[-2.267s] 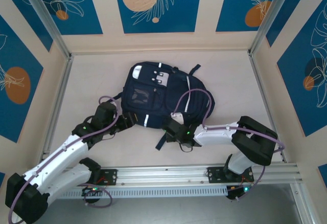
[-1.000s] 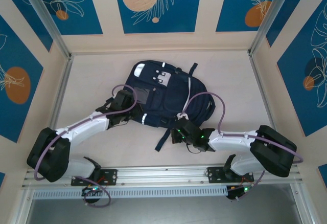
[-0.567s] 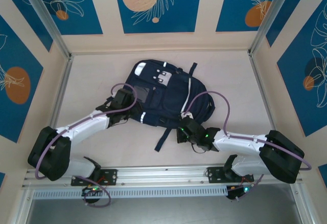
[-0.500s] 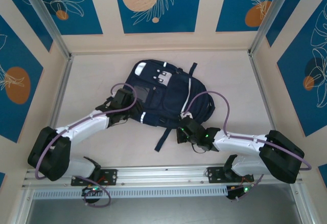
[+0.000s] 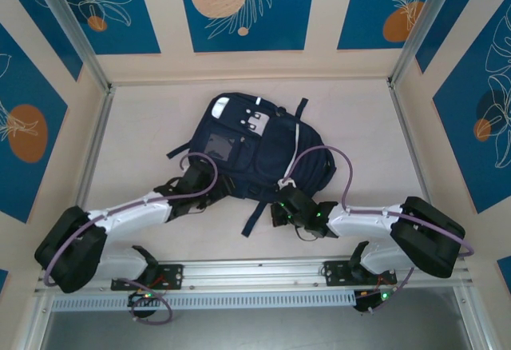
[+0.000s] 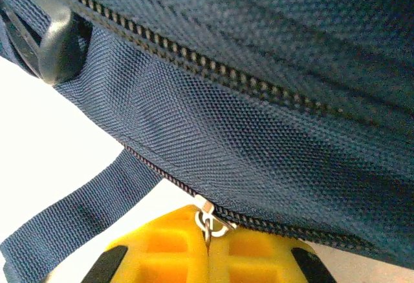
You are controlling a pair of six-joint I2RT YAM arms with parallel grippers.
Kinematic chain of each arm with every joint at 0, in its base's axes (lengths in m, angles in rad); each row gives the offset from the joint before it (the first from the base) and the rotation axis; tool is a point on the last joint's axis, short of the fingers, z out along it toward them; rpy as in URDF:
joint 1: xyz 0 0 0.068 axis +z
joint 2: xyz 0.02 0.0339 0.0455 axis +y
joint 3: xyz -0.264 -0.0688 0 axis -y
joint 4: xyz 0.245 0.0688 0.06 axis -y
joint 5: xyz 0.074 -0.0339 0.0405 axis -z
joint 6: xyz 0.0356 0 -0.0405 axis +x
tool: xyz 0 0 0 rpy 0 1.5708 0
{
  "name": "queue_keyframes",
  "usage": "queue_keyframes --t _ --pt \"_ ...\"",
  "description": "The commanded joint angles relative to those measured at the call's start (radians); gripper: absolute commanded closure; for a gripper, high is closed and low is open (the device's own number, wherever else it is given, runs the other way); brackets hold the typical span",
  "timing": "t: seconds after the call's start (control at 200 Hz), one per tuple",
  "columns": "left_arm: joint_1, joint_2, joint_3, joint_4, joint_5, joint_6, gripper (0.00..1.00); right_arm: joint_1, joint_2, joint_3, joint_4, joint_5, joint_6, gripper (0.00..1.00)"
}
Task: Pack the student bag
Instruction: Zip the student bag at the center of the table.
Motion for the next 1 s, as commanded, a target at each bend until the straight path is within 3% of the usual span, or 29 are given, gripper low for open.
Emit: queue_keyframes --t 0.0,0.135,0.26,0.385,0.55,0.81,0.91,0.99 --pt "-0.022 0.07 0.048 0.085 -0.007 -0.026 0.28 -0.002 -0.002 -0.009 0.053 -0.042 0.032 1.0" --pt "-0.022 0.136 0.088 0.065 -0.078 0.009 0.33 -0.001 -0.018 -0.024 0.051 -0.045 0.043 1.0" --pt "-0.021 0.14 0.104 0.019 -0.198 0.039 0.5 -0.005 -0.042 -0.037 0.014 -0.028 0.051 1.0" --pt "-0.01 0.123 0.113 -0.02 -0.252 0.064 0.65 -0.021 -0.07 -0.044 -0.053 -0.003 0.057 1.0" --pt "0.039 0.084 0.106 -0.097 -0.297 0.07 0.73 -0.046 -0.114 -0.049 -0.116 0.015 0.051 1.0" --pt "0.171 0.006 0.12 -0.203 -0.319 0.123 0.66 -0.047 -0.114 0.023 -0.268 0.069 -0.024 1.0" --pt "0.198 -0.02 0.134 -0.222 -0.315 0.143 0.51 -0.046 -0.098 0.03 -0.224 -0.011 -0.048 1.0" --pt "0.197 -0.022 0.147 -0.221 -0.237 0.153 0.4 -0.036 -0.073 0.027 -0.149 -0.107 -0.051 1.0"
